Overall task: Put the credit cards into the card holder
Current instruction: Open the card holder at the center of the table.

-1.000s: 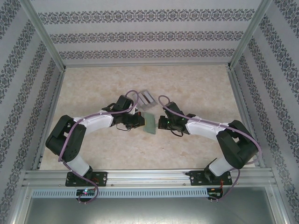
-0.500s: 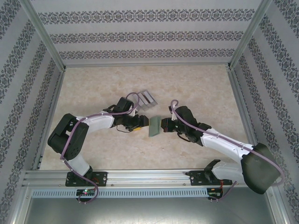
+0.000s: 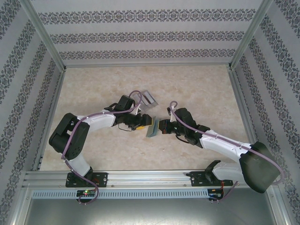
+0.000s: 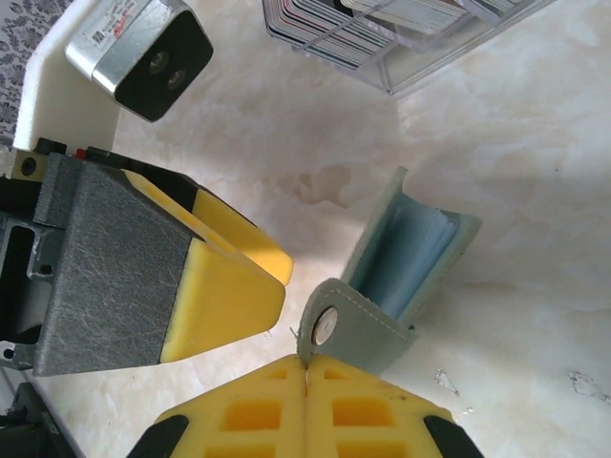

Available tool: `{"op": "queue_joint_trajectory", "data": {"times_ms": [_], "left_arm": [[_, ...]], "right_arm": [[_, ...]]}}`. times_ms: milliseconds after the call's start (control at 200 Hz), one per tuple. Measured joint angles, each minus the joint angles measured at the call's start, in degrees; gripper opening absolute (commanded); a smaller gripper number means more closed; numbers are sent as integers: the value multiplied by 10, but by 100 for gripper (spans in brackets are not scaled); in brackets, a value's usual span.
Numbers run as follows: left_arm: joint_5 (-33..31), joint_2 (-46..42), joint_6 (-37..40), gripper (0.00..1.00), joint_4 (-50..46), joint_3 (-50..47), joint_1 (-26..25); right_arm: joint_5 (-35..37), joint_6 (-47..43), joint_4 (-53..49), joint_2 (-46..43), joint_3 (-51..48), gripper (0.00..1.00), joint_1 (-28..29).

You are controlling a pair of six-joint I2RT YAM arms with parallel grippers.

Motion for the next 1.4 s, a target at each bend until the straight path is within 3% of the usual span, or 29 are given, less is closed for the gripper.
{"op": "queue_joint_trajectory", "data": {"times_ms": [390, 440, 515, 650, 684, 704, 734, 874, 1184, 1324, 1399], "left_arm": [[-6, 5, 2, 67, -7, 0, 0], [-16, 7, 6, 57, -15, 0, 0], [-30, 7, 17, 32, -35, 5, 0], [-56, 7, 40, 11, -62, 18, 0], [-64, 6, 47, 7, -69, 18, 0], [-70, 6, 49, 4, -73, 19, 0], [-75, 6, 51, 0, -78, 19, 0], [-80, 6, 58, 0, -89, 19, 0], [-73, 6, 38, 0, -63, 1, 0], [-73, 6, 33, 0, -54, -6, 0], [-74, 6, 29, 0, -50, -10, 0]], "right_arm": [[0, 0, 10, -9, 0, 0, 2], [0, 0, 12, -7, 0, 0, 4], [0, 0, 14, -5, 0, 0, 5], [6, 0, 9, -5, 0, 0, 7], [13, 0, 5, -5, 0, 20, 6], [17, 0, 1, -5, 0, 40, 6], [22, 2, -6, -5, 0, 48, 5], [31, 9, -33, 8, 0, 53, -13], [17, 43, -63, 101, 0, 33, -17], [15, 54, -69, 115, 0, 33, -17], [16, 58, -81, 115, 5, 39, -17]]}}
